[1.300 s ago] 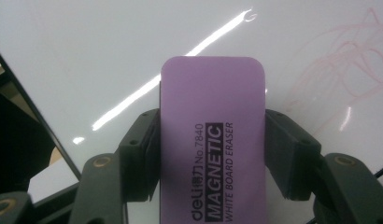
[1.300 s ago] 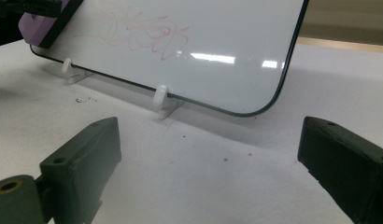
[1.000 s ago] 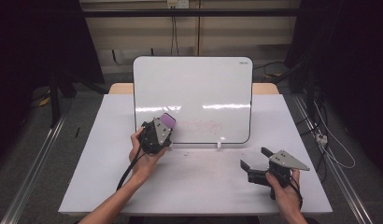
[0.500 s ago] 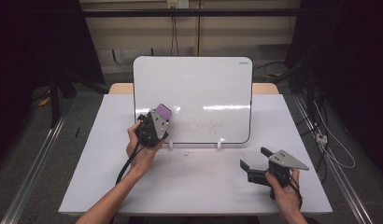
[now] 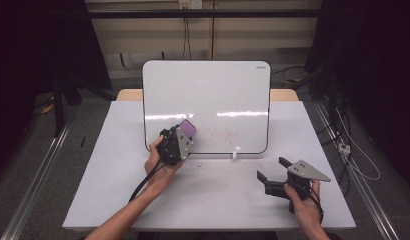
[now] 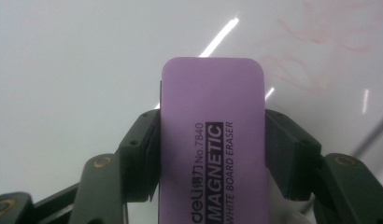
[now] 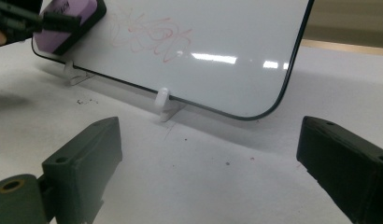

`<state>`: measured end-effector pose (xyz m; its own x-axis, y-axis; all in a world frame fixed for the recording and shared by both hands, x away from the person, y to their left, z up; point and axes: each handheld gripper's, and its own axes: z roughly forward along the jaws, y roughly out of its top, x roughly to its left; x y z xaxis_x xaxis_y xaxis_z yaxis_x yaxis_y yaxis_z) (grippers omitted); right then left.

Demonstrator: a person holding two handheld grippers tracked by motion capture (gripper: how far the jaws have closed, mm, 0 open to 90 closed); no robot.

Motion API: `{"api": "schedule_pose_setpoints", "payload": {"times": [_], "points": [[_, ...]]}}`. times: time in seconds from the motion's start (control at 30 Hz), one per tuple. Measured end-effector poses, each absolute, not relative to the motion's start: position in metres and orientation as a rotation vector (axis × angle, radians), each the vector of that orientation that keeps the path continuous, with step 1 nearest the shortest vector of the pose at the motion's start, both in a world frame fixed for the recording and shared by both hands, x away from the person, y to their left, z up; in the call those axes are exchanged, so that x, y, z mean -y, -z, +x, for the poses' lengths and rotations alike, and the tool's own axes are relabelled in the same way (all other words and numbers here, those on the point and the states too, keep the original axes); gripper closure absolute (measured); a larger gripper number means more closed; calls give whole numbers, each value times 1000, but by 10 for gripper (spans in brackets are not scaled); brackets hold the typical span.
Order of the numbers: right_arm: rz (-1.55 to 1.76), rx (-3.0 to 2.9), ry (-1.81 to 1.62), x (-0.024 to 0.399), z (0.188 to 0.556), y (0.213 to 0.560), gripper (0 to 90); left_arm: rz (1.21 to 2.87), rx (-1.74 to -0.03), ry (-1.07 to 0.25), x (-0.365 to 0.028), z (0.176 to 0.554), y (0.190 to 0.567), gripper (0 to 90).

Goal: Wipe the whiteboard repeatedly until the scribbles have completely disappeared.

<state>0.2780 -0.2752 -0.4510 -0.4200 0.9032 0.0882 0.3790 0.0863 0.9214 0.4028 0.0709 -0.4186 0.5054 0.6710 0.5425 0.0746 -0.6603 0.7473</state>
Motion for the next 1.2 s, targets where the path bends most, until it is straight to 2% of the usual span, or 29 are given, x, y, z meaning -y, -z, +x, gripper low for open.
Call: {"api": "schedule_pose_setpoints", "payload": {"times": [0.2, 0.37, 0.57, 0.63, 0.8, 0.9, 1.2], "points": [[1256, -1854, -1319, 275, 278, 451, 65, 2038, -645, -1168, -67, 413, 409, 414], [1256, -1857, -1318, 275, 278, 451, 67, 2083, -545, -1174, -49, 400, 422, 414], [1255, -1851, -1322, 275, 278, 450, 68, 2108, -515, -1136, -37, 389, 432, 414], [1252, -1858, -1319, 275, 278, 451, 68, 2120, -463, -1182, -33, 384, 436, 413], [1242, -1864, -1319, 273, 278, 451, 68, 2150, -426, -1195, -30, 385, 436, 412], [1244, -1863, -1318, 273, 279, 451, 68, 2145, -450, -1135, -30, 391, 431, 413], [1246, -1866, -1322, 274, 278, 452, 68, 2092, -564, -1098, -29, 414, 407, 413]]}}
